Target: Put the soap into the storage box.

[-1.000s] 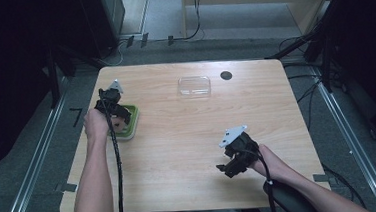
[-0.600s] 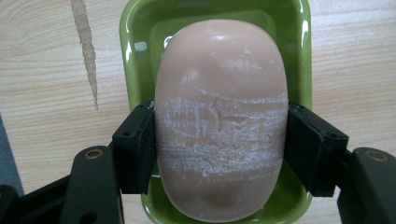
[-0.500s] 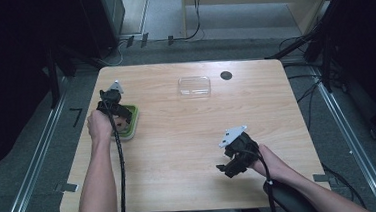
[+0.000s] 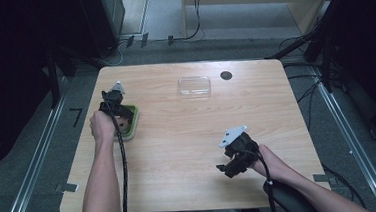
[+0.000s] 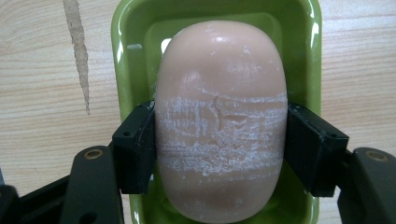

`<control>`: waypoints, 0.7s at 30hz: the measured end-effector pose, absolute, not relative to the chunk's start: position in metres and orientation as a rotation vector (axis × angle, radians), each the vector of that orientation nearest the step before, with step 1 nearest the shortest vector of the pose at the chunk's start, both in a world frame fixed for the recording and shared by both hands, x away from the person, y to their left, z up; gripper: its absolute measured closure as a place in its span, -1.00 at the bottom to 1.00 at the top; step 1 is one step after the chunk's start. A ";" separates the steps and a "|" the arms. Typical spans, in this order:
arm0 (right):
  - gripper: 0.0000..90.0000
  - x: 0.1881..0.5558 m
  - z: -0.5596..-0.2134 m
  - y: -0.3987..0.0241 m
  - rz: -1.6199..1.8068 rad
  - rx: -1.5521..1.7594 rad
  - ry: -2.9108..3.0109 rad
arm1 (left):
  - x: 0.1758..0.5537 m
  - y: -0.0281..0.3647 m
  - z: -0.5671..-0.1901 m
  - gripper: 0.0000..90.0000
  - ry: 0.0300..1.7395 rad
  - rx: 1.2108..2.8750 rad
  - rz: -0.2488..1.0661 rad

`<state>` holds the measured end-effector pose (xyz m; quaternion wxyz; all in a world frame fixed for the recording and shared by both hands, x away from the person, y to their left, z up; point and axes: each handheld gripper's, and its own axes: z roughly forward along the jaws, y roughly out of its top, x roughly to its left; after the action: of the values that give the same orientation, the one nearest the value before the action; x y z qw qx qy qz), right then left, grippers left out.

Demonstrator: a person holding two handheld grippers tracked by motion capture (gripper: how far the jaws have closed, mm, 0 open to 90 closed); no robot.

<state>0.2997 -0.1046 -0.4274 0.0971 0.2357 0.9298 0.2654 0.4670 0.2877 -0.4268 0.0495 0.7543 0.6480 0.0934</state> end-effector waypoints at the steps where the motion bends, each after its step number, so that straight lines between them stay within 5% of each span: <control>1: -0.69 0.300 -0.427 -0.105 0.786 0.699 2.753 | 0.467 0.288 -0.427 -0.26 1.975 2.298 0.286; 21: -0.69 0.300 -0.427 -0.105 0.785 0.698 2.753 | 0.467 0.288 -0.430 -0.27 1.985 2.283 0.270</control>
<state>0.2998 -0.1046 -0.4275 0.0975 0.2357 0.9298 0.2653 0.4670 0.2882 -0.4302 0.0520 0.7507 0.6526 0.0889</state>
